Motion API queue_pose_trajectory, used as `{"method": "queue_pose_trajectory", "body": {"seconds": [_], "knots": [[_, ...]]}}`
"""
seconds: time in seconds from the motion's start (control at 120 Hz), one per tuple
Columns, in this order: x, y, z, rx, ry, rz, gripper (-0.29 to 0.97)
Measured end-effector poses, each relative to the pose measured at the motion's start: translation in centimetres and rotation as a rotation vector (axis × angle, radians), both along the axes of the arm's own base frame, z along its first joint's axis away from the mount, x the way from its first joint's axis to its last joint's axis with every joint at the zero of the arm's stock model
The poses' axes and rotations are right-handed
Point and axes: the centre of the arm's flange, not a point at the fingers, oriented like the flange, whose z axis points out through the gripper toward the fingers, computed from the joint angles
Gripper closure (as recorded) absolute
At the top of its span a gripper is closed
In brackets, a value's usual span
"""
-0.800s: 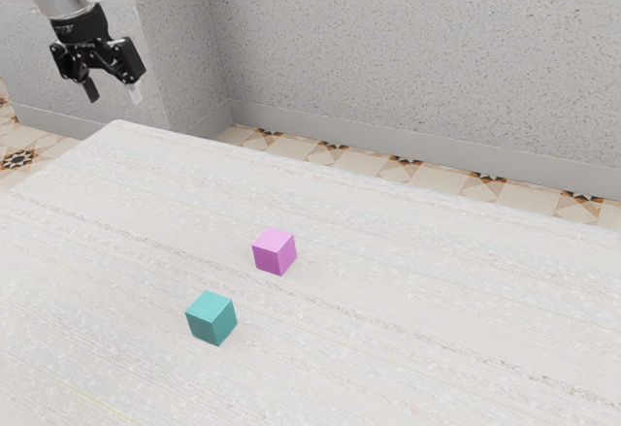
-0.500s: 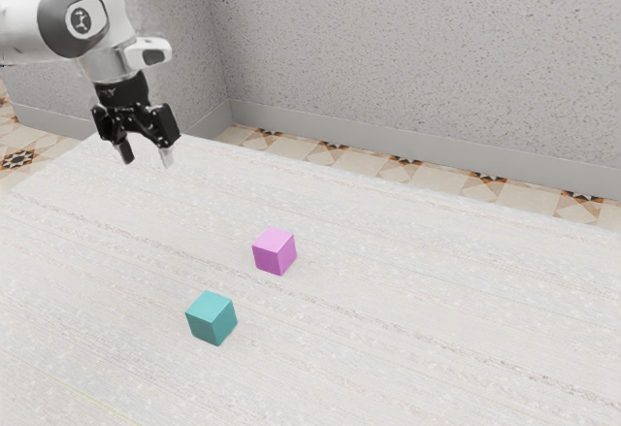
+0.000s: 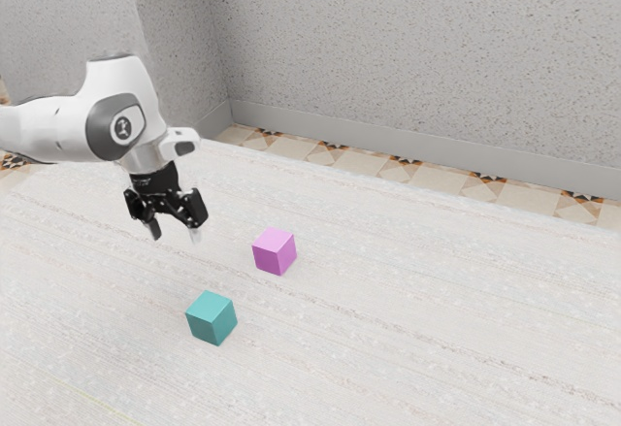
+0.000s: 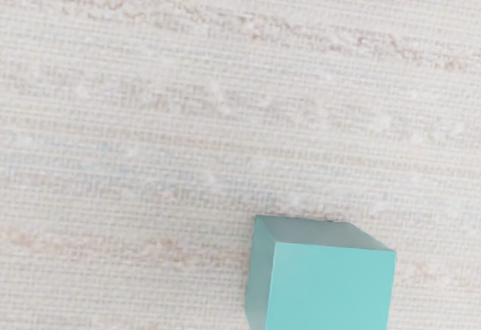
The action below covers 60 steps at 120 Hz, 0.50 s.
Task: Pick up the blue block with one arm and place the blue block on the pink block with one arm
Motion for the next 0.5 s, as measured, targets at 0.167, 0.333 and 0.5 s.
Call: {"method": "queue_pose_trajectory", "body": {"seconds": [0.167, 0.333, 0.5], "knots": [[-0.5, -0.4, -2.9, 0.018, -0.019, -0.001, 0.04], [0.2, -3.0, -4.5, 0.032, -0.037, -0.05, 0.04], [-1.0, -5.2, -6.4, 0.02, -0.013, -0.079, 0.04]]}}
